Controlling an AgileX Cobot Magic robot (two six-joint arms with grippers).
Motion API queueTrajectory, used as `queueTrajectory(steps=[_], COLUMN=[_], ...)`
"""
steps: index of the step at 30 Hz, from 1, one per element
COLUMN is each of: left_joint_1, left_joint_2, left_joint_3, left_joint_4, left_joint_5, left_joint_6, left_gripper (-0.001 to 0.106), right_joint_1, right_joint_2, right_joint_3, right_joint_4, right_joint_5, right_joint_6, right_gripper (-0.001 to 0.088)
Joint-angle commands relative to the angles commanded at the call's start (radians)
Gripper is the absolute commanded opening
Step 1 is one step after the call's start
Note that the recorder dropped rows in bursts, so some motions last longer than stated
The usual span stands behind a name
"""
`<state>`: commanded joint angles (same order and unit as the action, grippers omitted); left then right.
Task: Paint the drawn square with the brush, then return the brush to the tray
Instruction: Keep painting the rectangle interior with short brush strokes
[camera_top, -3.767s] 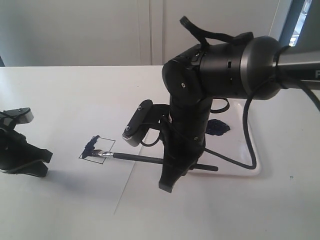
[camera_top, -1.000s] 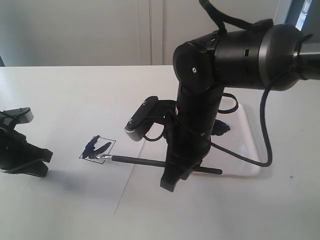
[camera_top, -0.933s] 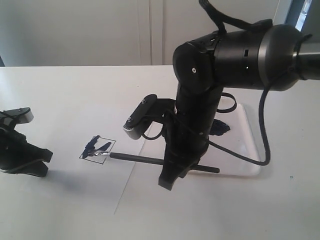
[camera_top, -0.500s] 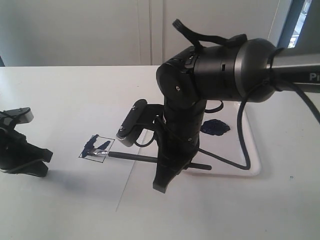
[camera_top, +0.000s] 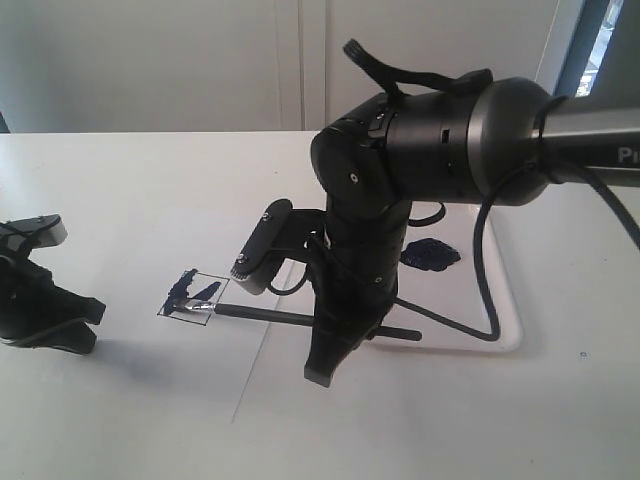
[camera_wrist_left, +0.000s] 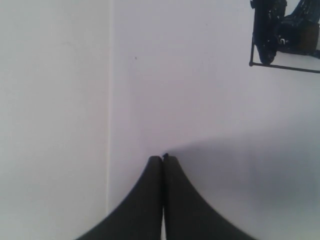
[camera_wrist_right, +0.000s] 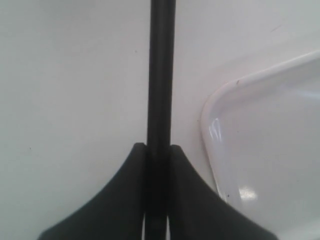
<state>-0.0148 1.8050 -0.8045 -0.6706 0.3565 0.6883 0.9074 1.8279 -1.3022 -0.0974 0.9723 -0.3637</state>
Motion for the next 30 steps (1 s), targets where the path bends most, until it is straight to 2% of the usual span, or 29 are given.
queueTrajectory(steps=[30], left_joint_1=[0.000], left_joint_2=[0.000], left_joint_3=[0.000], left_joint_4=[0.000], left_joint_5=[0.006], left_joint_6=[-0.007], left_gripper=[0.000], right_joint_1=[0.005], right_joint_2=[-0.016], right_joint_3=[0.000], right_joint_4=[0.011], right_joint_5=[0.077], right_joint_6=[0.008], right_gripper=[0.0000])
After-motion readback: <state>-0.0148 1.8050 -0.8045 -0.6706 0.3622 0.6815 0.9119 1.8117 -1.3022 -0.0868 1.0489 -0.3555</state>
